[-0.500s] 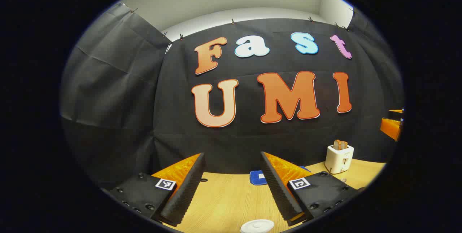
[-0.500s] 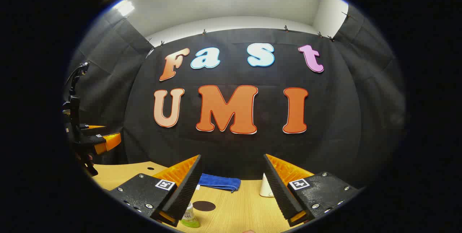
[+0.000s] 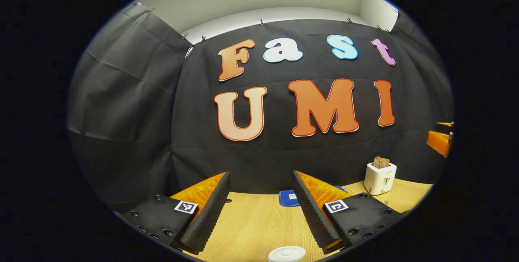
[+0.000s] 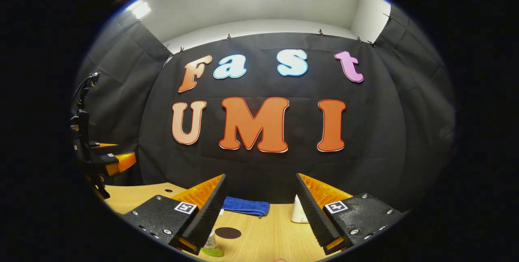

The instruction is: Open the teacup lid with one hand, grasp the water bottle and pour water into the teacup with the other hand; after pouring, place the water bottle on the coaster and then close the teacup lid.

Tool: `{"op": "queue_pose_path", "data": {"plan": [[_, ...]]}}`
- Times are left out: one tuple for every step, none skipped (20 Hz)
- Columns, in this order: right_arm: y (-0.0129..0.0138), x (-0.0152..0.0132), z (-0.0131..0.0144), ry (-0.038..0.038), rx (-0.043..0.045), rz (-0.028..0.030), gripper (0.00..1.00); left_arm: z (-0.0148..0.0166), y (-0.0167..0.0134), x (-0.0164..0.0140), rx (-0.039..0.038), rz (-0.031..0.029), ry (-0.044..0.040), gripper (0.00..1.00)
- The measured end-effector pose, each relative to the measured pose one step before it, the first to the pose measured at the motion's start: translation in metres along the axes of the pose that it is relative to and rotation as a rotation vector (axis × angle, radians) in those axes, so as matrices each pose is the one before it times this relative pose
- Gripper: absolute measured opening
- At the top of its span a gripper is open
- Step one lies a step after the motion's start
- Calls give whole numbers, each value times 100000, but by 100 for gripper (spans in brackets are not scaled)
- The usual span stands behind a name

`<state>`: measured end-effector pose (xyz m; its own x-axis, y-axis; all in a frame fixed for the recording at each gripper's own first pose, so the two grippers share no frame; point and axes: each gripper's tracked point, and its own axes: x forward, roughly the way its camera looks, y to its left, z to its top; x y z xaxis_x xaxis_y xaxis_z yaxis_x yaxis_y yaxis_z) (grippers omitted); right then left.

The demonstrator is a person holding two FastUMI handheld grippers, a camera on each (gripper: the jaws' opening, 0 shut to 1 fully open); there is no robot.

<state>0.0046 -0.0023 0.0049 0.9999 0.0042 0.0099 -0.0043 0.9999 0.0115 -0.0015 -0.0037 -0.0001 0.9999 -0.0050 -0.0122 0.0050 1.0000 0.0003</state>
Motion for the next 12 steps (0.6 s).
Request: {"op": "queue_pose_path", "data": {"plan": [[-4, 66, 53, -160, 313, 265, 99, -98, -130, -71, -68, -290, 38, 98], [70, 78, 55, -228, 98, 343, 99, 94, -24, -33, 41, -120, -51, 98], [-58, 22, -128, 202, -155, 79, 99, 134, 119, -36, 158, 129, -89, 98], [54, 53, -104, 168, -182, 142, 99, 48, 163, 25, 55, 256, -148, 98], [-80, 17, -92, 225, -199, 0, 99, -132, 69, -17, -98, 143, -130, 98], [-8, 19, -83, 216, -102, -9, 99, -88, 138, 31, 7, 121, 312, 96], [-16, 28, 39, -106, 87, 82, 99, -177, 121, -88, 121, 572, 439, 96], [-38, -1, -22, 63, 139, 35, 99, -148, 233, -83, -57, 361, 430, 96], [42, -34, -61, -84, 171, 389, 99, -192, -96, -77, -162, -286, 433, 96], [63, 69, -106, 199, 145, 130, 99, -117, -84, 29, -124, -371, 480, 96], [98, -90, -235, 492, 44, 389, 99, -193, 14, 7, -135, -503, 331, 98], [94, 65, -283, 901, 74, 144, 99, -229, 1, -61, -299, -327, 563, 98]]}}
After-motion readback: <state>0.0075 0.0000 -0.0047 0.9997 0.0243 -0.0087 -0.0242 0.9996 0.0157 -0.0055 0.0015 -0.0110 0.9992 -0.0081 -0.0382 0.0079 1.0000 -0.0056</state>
